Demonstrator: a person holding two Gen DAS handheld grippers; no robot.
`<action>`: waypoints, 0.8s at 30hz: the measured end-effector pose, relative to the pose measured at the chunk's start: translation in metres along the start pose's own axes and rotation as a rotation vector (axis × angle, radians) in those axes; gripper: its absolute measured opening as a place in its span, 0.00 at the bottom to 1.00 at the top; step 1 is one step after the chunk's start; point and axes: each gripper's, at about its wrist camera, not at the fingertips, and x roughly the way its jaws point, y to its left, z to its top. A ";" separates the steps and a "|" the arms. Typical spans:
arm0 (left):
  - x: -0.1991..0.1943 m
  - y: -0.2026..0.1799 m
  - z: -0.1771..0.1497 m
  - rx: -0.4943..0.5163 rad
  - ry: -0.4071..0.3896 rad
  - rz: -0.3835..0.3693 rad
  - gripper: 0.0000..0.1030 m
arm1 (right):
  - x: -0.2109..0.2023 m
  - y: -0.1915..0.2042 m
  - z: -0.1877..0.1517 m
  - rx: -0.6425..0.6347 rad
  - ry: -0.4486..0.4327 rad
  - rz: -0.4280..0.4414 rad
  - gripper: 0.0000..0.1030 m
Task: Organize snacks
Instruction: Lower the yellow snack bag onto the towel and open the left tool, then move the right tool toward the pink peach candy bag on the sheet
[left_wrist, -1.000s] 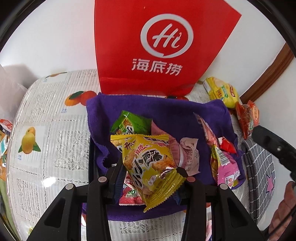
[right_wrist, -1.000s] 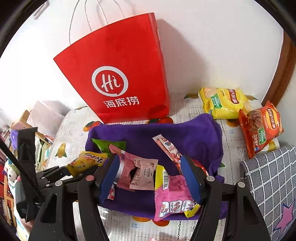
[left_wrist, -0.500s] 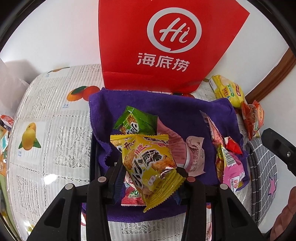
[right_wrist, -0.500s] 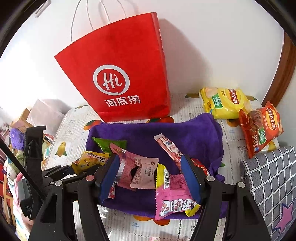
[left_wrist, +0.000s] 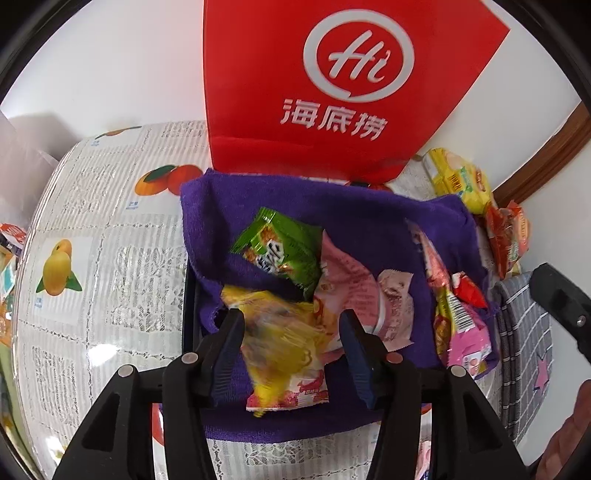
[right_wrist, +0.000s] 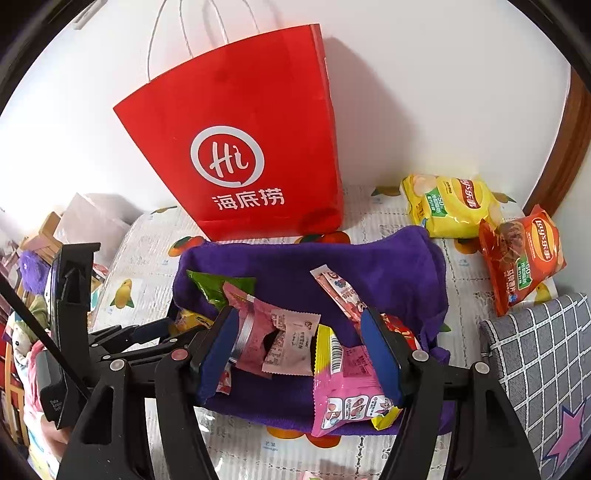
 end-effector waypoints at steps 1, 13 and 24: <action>-0.002 0.000 0.000 0.000 -0.007 -0.007 0.53 | -0.001 0.001 0.000 -0.002 -0.001 -0.001 0.66; -0.032 0.005 0.002 -0.011 -0.080 -0.027 0.57 | -0.016 0.011 -0.003 -0.038 -0.063 0.000 0.66; -0.051 0.001 -0.001 0.014 -0.093 -0.059 0.57 | -0.039 0.019 -0.055 -0.059 -0.084 -0.033 0.66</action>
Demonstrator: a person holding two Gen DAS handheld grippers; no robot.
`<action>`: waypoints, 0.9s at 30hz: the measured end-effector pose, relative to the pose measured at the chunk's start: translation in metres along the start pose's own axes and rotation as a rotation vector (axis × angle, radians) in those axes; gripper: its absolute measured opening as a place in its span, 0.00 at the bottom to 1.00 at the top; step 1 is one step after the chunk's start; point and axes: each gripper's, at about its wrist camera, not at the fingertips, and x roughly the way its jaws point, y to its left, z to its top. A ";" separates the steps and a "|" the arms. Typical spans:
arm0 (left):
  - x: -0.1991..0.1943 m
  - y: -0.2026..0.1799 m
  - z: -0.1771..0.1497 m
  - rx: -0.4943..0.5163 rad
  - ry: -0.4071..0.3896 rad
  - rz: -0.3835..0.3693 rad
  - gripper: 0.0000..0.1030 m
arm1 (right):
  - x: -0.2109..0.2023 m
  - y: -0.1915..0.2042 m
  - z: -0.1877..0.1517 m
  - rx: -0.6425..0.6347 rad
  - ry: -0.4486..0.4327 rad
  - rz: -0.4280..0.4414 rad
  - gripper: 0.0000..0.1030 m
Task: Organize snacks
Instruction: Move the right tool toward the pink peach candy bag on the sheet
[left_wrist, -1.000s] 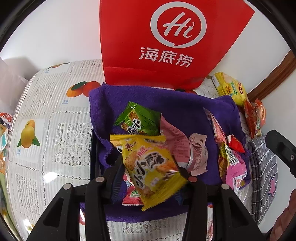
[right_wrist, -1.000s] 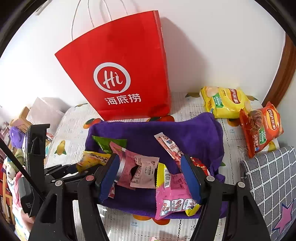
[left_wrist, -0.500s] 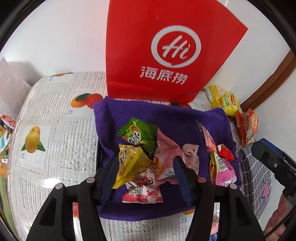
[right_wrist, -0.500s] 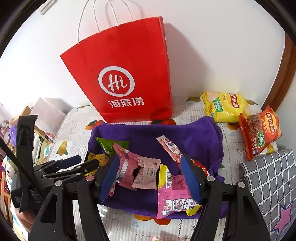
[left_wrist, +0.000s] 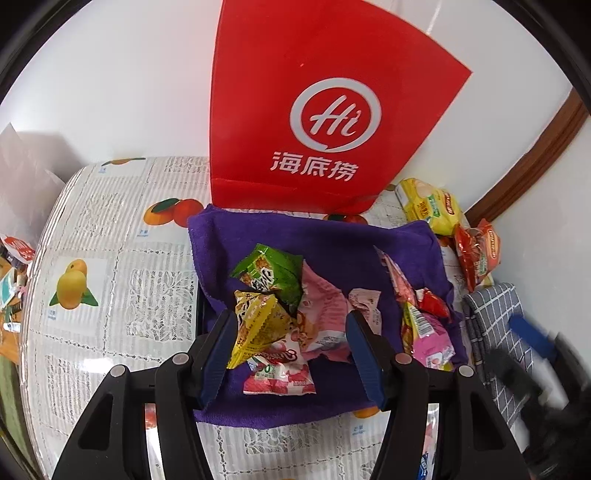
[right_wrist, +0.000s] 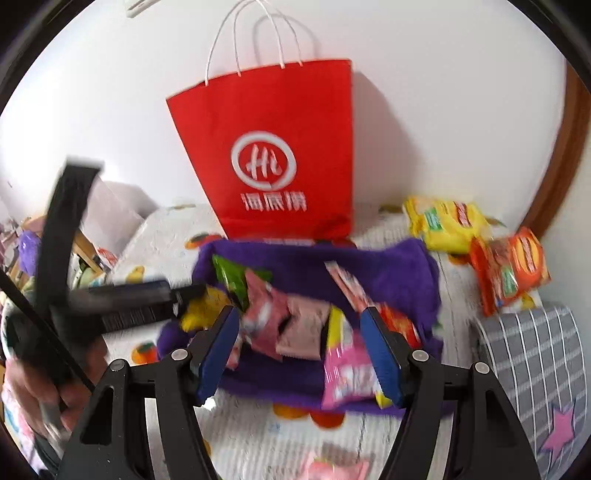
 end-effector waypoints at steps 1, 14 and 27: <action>-0.002 -0.001 0.000 0.004 -0.004 -0.002 0.57 | 0.000 -0.004 -0.011 0.022 0.012 0.009 0.66; -0.037 -0.028 -0.011 0.080 -0.059 -0.062 0.57 | 0.032 -0.040 -0.136 0.210 0.237 -0.011 0.67; -0.052 -0.027 -0.011 0.070 -0.094 -0.074 0.58 | 0.055 -0.027 -0.150 0.239 0.191 -0.084 0.78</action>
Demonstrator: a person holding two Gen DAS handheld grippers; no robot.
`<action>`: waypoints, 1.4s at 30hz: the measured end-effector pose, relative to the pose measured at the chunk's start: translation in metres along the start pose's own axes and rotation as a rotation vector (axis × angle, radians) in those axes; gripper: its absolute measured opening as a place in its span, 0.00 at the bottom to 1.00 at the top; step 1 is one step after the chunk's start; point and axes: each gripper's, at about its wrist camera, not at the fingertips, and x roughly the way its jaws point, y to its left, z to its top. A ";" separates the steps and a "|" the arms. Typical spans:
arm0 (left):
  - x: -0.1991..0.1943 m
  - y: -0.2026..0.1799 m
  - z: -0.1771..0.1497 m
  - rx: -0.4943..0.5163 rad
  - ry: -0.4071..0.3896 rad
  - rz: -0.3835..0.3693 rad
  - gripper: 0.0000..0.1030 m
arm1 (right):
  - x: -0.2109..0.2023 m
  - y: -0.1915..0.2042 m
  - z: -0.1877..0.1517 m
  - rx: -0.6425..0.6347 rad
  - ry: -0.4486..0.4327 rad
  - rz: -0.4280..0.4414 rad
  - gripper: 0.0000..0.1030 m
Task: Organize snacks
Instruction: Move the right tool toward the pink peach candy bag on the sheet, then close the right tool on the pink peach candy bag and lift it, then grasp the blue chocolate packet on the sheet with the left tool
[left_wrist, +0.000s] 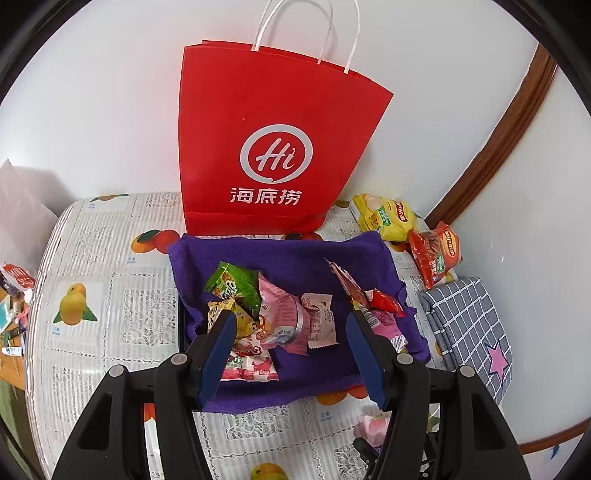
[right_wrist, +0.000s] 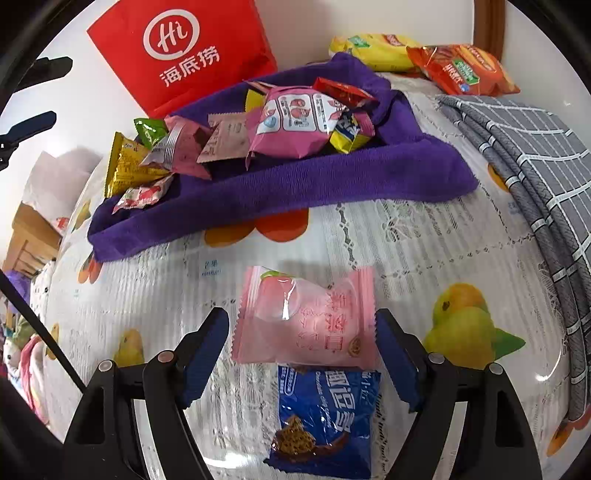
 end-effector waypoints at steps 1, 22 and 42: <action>0.000 0.000 0.000 0.003 -0.002 -0.001 0.58 | 0.001 0.003 -0.001 -0.015 -0.002 -0.023 0.77; 0.022 -0.050 -0.023 0.137 0.039 0.083 0.58 | -0.061 -0.058 -0.012 0.012 -0.202 0.033 0.48; 0.055 -0.094 -0.176 0.174 0.288 -0.056 0.58 | -0.138 -0.114 -0.083 0.073 -0.302 0.016 0.48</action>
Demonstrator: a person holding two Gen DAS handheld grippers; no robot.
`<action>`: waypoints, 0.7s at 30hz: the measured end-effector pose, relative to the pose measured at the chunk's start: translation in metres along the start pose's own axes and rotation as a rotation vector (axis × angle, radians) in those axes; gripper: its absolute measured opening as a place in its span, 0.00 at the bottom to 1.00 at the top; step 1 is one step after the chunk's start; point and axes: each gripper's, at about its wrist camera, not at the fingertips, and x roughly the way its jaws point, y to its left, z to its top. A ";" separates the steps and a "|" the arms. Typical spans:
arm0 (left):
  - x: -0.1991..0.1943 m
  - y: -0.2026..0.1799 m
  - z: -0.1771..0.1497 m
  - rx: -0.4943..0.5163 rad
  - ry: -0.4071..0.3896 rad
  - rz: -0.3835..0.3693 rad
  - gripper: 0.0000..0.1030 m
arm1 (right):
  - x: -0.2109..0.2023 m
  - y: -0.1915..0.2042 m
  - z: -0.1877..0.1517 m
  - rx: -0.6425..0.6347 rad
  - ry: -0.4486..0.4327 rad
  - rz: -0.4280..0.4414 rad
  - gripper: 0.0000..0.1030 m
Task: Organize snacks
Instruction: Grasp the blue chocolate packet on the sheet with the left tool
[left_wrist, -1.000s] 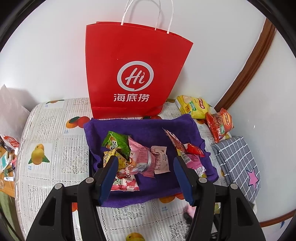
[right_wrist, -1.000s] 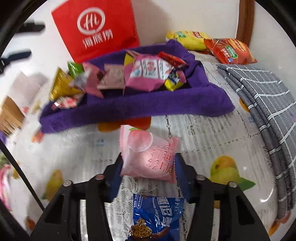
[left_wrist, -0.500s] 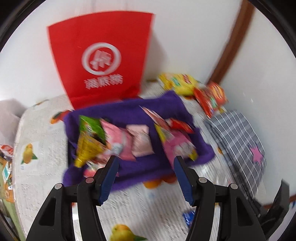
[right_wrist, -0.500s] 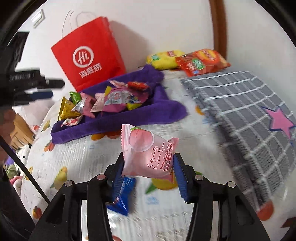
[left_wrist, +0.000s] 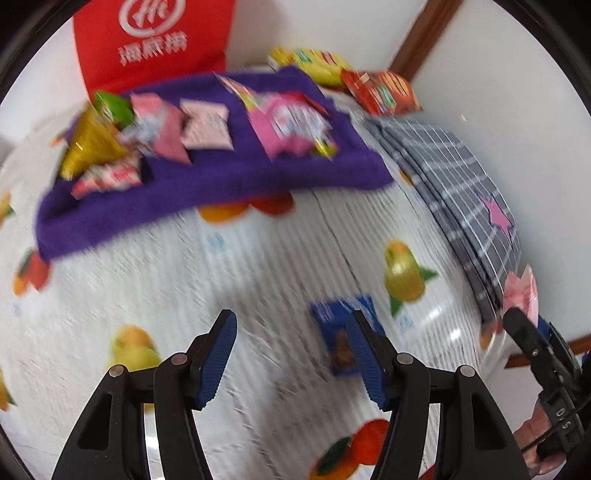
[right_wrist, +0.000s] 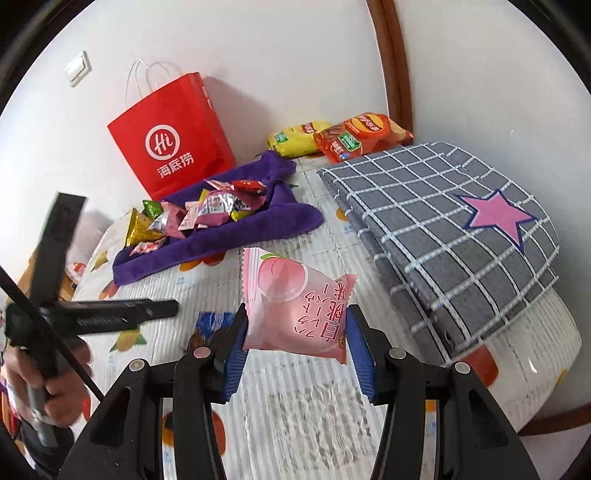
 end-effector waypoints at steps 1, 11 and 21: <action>0.005 -0.003 -0.004 -0.007 0.010 -0.016 0.58 | -0.002 -0.001 -0.003 -0.002 0.001 -0.002 0.48; 0.030 -0.037 -0.018 0.018 -0.002 0.014 0.67 | -0.001 -0.033 -0.026 0.060 0.048 -0.014 0.48; 0.042 -0.064 -0.011 0.057 -0.027 0.124 0.68 | 0.010 -0.039 -0.031 0.077 0.080 0.004 0.48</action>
